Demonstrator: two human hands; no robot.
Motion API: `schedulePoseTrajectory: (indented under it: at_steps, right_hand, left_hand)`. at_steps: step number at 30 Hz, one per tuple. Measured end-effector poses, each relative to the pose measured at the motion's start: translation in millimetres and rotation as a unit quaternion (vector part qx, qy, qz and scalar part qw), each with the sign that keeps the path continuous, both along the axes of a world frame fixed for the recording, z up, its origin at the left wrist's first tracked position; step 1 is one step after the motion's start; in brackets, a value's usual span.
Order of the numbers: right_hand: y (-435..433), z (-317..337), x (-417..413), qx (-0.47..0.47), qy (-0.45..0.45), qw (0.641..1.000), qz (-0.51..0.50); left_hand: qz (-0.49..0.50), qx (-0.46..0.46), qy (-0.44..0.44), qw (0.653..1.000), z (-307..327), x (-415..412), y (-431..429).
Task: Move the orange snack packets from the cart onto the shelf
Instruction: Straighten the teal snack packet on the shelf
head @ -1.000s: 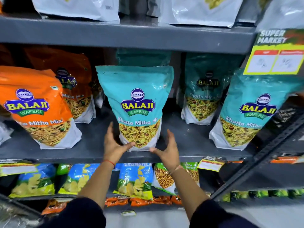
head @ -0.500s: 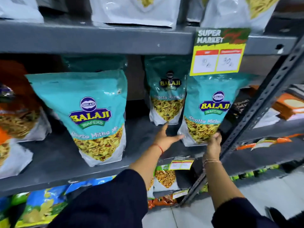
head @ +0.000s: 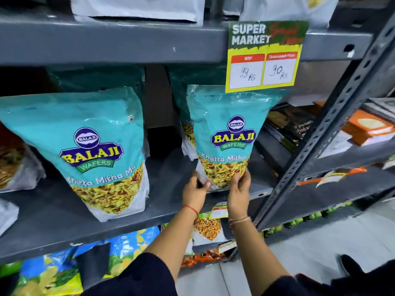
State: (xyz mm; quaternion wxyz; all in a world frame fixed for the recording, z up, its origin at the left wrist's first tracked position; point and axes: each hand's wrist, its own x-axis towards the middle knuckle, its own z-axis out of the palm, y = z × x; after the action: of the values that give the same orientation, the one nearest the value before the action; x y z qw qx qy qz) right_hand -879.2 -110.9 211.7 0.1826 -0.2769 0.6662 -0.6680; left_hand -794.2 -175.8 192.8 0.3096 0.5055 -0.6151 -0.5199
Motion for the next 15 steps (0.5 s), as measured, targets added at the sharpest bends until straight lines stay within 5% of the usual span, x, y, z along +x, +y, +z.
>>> schedulePoseTrajectory:
  at_steps: [8,12,15]
  right_hand:
    - [5,-11,12,0.019,-0.019,1.000,-0.010]
    - [30,-39,60,0.117,0.129,0.984,-0.033]
    - [44,-67,111,0.181,0.320,0.929,0.026]
  left_hand:
    - [-0.024,-0.032,-0.066,0.997,20,11,15]
    - [-0.062,-0.213,-0.155,0.963,9,58,41]
    - [-0.077,-0.334,-0.214,0.914,-11,122,48]
